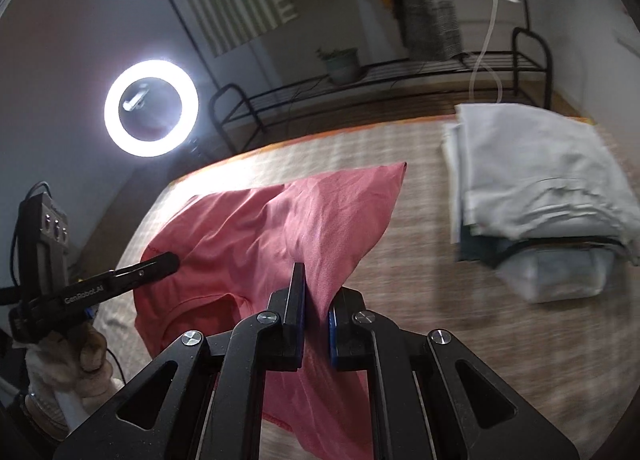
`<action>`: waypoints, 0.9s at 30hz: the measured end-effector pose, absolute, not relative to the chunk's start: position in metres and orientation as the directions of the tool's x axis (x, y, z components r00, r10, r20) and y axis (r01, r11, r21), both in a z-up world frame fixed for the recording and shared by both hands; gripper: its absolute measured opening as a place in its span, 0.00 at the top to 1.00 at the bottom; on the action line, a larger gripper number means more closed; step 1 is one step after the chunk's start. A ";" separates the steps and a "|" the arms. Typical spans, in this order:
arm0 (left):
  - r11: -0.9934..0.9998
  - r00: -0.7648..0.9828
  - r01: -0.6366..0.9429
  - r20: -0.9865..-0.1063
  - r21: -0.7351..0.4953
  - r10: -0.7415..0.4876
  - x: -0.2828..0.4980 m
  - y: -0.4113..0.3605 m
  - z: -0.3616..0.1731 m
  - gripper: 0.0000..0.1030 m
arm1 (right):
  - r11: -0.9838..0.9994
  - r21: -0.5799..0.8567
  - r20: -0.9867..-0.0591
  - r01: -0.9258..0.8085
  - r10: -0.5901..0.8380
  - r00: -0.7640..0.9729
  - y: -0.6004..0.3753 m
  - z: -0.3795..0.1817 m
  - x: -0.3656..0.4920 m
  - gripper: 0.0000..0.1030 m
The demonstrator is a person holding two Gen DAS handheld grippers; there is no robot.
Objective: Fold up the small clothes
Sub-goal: 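Lift the pink bundle with both grippers and carry it onto the clothes stack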
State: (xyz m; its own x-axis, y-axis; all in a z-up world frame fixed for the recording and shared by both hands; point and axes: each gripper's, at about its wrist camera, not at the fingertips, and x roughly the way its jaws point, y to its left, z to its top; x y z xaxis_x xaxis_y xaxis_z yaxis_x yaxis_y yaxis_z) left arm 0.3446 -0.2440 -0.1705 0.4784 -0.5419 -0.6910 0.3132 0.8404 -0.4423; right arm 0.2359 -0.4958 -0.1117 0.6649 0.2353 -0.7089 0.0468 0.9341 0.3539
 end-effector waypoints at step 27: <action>0.794 0.478 0.503 -0.656 -0.341 -0.584 0.446 -0.534 -0.159 0.94 | 0.956 0.180 -0.668 0.233 -0.055 0.742 -0.742 -0.092 0.271 0.93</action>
